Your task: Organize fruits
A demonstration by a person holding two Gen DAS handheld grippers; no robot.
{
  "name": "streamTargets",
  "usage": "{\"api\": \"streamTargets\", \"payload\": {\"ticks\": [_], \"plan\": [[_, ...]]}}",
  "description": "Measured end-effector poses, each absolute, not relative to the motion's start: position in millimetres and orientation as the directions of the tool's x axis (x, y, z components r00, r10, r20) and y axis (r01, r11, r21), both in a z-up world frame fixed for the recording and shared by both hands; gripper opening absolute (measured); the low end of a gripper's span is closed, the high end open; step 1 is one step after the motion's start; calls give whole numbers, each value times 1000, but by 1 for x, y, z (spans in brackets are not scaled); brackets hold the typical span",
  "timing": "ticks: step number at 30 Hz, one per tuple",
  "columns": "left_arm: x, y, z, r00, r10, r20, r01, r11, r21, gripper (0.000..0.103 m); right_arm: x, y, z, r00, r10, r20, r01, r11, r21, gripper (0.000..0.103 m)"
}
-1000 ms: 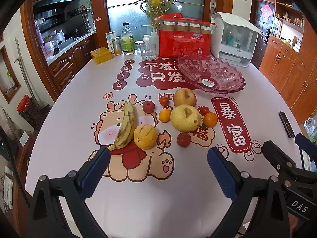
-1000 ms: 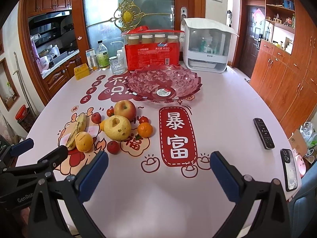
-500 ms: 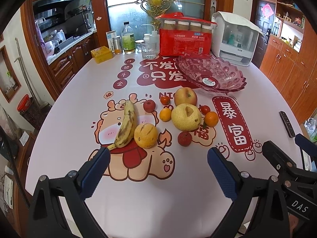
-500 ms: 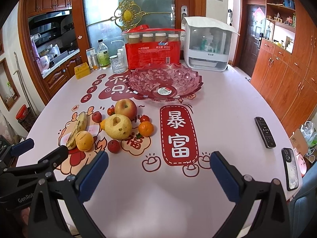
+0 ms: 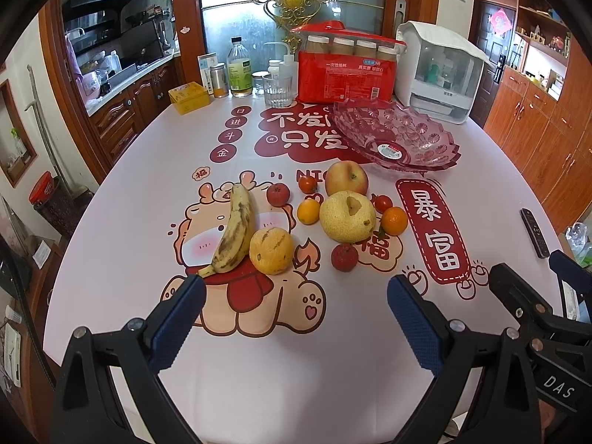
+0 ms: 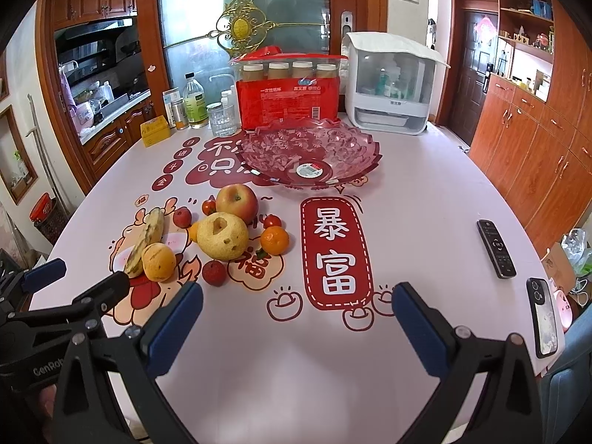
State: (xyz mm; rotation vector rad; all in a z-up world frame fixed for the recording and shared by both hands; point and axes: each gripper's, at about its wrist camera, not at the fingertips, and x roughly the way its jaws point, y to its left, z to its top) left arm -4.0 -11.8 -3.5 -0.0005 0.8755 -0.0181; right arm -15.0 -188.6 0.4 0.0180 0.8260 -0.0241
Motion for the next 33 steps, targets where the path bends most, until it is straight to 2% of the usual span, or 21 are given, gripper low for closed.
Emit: {"api": "streamTargets", "payload": {"ticks": [9, 18, 25, 28, 30, 33], "plan": [[-2, -2, -8, 662, -18, -749, 13, 1000, -12, 97, -14, -184, 2, 692, -7, -721, 2, 1000, -8, 102], [5, 11, 16, 687, -54, -724, 32, 999, -44, 97, -5, -184, 35, 772, -39, -634, -10, 997, -74, 102], [15, 16, 29, 699, -23, -715, 45, 999, 12, 99, 14, -183, 55, 779, 20, -627, -81, 994, -69, 102], [21, 20, 29, 707, -10, -707, 39, 999, 24, 99, 29, -180, 53, 759, 44, -650, -121, 990, -74, 96], [27, 24, 28, 703, -15, -711, 44, 999, 22, 99, 39, -178, 48, 741, 53, -669, -148, 985, -86, 86], [38, 32, 19, 684, -8, -730, 33, 999, 21, 99, 55, -175, 36, 706, 61, -705, -175, 980, -91, 84]]}}
